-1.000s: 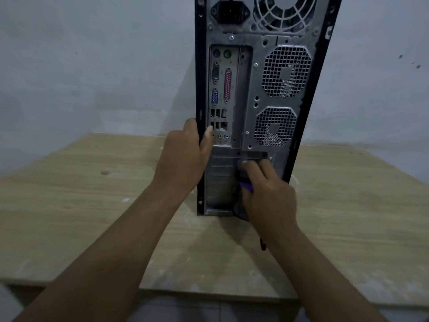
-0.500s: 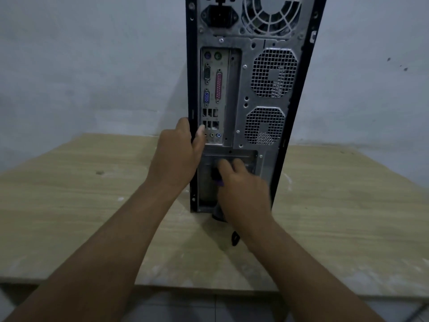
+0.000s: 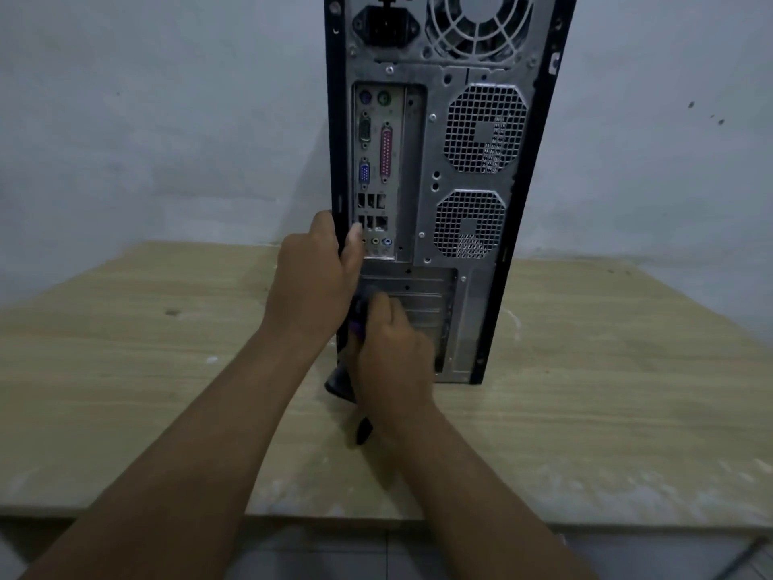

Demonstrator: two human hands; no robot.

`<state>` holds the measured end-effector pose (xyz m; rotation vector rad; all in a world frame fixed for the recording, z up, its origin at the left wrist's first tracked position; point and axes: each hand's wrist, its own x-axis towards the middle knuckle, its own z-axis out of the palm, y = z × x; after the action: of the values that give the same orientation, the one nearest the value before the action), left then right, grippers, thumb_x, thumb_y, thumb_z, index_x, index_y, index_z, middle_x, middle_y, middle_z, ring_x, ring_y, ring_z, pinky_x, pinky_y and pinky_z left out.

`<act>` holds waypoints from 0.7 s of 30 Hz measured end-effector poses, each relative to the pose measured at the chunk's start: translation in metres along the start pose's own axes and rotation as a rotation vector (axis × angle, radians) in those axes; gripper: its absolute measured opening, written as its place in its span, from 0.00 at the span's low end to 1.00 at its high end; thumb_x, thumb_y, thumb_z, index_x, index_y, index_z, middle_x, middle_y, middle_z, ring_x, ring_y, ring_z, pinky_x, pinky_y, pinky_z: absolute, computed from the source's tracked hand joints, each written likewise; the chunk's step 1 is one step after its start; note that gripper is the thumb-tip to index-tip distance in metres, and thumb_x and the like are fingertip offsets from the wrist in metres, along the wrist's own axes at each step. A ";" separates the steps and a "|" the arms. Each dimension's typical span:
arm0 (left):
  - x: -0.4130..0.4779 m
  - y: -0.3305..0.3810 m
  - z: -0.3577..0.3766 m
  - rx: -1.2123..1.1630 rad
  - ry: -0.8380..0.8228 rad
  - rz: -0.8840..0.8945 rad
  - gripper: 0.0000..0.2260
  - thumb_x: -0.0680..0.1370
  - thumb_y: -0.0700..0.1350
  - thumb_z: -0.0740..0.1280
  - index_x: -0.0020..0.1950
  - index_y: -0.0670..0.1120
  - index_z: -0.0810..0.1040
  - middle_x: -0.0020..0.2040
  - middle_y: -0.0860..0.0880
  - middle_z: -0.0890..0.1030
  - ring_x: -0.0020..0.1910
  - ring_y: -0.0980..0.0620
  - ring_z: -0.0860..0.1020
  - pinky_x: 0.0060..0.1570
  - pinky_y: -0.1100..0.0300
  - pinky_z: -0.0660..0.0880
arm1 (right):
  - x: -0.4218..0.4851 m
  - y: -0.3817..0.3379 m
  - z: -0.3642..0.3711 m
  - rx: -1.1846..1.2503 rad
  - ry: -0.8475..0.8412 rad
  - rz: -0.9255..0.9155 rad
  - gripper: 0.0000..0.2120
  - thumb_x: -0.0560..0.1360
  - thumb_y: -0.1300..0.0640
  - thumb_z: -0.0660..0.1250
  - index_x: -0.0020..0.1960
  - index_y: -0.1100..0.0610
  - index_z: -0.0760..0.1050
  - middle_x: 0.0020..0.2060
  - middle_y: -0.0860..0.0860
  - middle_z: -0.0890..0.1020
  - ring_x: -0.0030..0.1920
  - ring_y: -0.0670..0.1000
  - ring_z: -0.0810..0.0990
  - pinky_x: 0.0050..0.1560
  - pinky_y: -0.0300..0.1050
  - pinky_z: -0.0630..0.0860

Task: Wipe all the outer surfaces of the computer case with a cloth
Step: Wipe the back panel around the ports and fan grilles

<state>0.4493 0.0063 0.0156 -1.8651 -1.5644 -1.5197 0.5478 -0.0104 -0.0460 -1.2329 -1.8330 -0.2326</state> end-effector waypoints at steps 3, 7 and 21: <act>0.002 -0.005 -0.005 0.009 -0.003 0.004 0.13 0.84 0.47 0.62 0.43 0.43 0.66 0.28 0.51 0.67 0.24 0.54 0.65 0.23 0.62 0.56 | -0.001 0.015 -0.009 -0.068 -0.028 -0.067 0.13 0.65 0.64 0.77 0.44 0.58 0.74 0.32 0.52 0.79 0.23 0.53 0.75 0.22 0.39 0.64; 0.001 -0.007 -0.002 -0.007 -0.001 0.018 0.12 0.84 0.47 0.62 0.44 0.43 0.68 0.28 0.49 0.69 0.23 0.51 0.67 0.23 0.60 0.58 | -0.008 0.043 -0.030 -0.173 -0.030 0.151 0.13 0.71 0.58 0.73 0.47 0.57 0.69 0.32 0.53 0.79 0.27 0.58 0.78 0.26 0.42 0.62; 0.000 -0.008 -0.001 -0.009 -0.003 -0.005 0.12 0.85 0.49 0.61 0.44 0.45 0.67 0.29 0.52 0.68 0.24 0.56 0.66 0.23 0.62 0.58 | -0.003 0.025 -0.030 -0.073 -0.092 0.214 0.09 0.80 0.55 0.60 0.58 0.56 0.66 0.46 0.54 0.80 0.44 0.59 0.80 0.37 0.46 0.64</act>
<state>0.4426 0.0089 0.0131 -1.8709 -1.5670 -1.5296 0.5856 -0.0175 -0.0377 -1.5010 -1.7664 -0.1262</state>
